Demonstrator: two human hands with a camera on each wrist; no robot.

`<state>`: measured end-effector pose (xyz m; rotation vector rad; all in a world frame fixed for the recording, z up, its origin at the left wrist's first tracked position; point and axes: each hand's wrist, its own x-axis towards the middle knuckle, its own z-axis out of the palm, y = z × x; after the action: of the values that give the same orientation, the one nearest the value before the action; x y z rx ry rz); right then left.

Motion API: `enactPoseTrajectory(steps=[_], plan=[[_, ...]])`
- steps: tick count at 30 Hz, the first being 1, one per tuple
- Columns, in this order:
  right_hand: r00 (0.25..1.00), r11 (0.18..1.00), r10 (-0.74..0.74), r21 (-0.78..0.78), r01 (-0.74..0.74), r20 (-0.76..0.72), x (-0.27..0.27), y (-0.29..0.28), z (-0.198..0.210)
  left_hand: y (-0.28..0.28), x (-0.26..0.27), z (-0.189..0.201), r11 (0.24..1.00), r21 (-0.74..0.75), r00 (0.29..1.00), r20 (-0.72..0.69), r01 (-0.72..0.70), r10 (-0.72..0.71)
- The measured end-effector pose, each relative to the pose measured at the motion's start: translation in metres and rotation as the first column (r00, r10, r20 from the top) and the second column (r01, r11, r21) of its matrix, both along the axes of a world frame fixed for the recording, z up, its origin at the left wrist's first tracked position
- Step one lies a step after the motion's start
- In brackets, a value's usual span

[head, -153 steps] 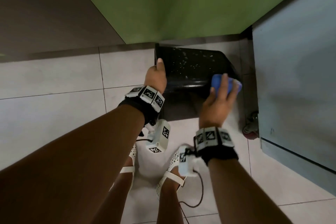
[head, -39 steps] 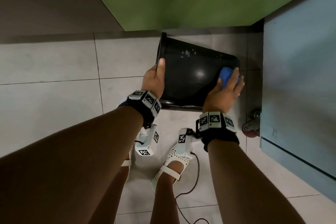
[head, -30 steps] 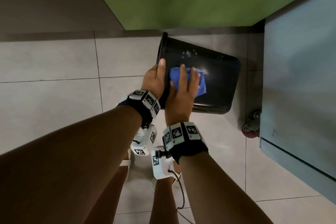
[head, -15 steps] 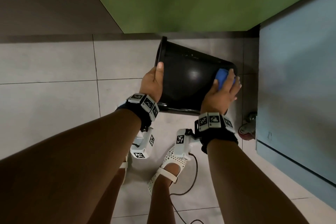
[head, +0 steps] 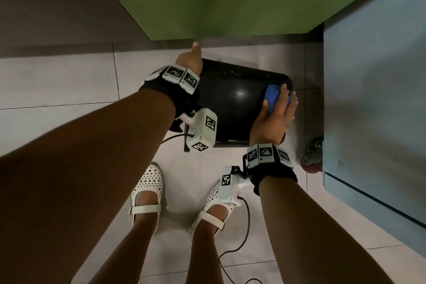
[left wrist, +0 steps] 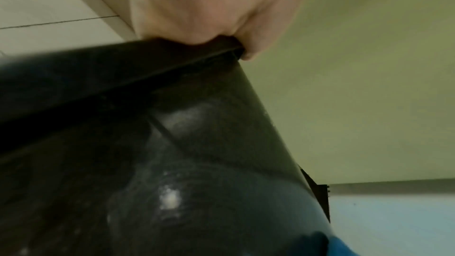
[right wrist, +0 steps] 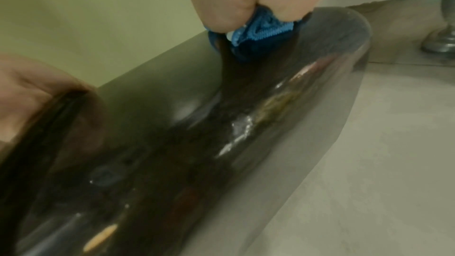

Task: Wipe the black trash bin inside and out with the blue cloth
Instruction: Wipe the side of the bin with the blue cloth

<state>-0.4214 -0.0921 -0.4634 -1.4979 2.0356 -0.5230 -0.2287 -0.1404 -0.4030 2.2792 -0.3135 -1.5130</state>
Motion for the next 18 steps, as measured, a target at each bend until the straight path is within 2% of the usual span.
enactPoseTrajectory(steps=[4, 7, 11, 14, 16, 18], plan=[[1.000, 0.998, 0.021, -0.065, -0.021, 0.010, 0.009, 0.019, 0.006, 0.008, 0.002, -0.007, 0.999, 0.034, 0.999, 0.037, -0.006, 0.005], [0.991, 0.992, 0.118, -0.061, -0.114, 0.069, 0.030, 0.036, 0.012, 0.013, 0.004, -0.008, 0.997, -0.031, 0.998, 0.022, -0.066, 0.066], [0.957, 0.965, 0.256, -0.100, -0.244, 0.136, 0.059, 0.058, 0.017, 0.023, -0.009, 0.002, 0.999, -0.041, 1.000, 0.018, -0.012, 0.012], [0.908, 0.911, 0.405, -0.135, -0.391, 0.108, 0.074, 0.054, 0.019, 0.026, -0.018, 0.005, 0.997, -0.077, 1.000, 0.025, 0.012, -0.010], [0.907, 0.912, 0.402, -0.137, -0.386, 0.122, 0.079, 0.044, 0.025, 0.026, -0.018, 0.005, 0.992, -0.126, 1.000, -0.008, -0.018, 0.017], [0.910, 0.921, 0.386, -0.120, -0.370, 0.154, 0.078, 0.036, 0.035, 0.025, -0.020, 0.009, 0.991, -0.130, 0.999, 0.028, 0.025, -0.022]])
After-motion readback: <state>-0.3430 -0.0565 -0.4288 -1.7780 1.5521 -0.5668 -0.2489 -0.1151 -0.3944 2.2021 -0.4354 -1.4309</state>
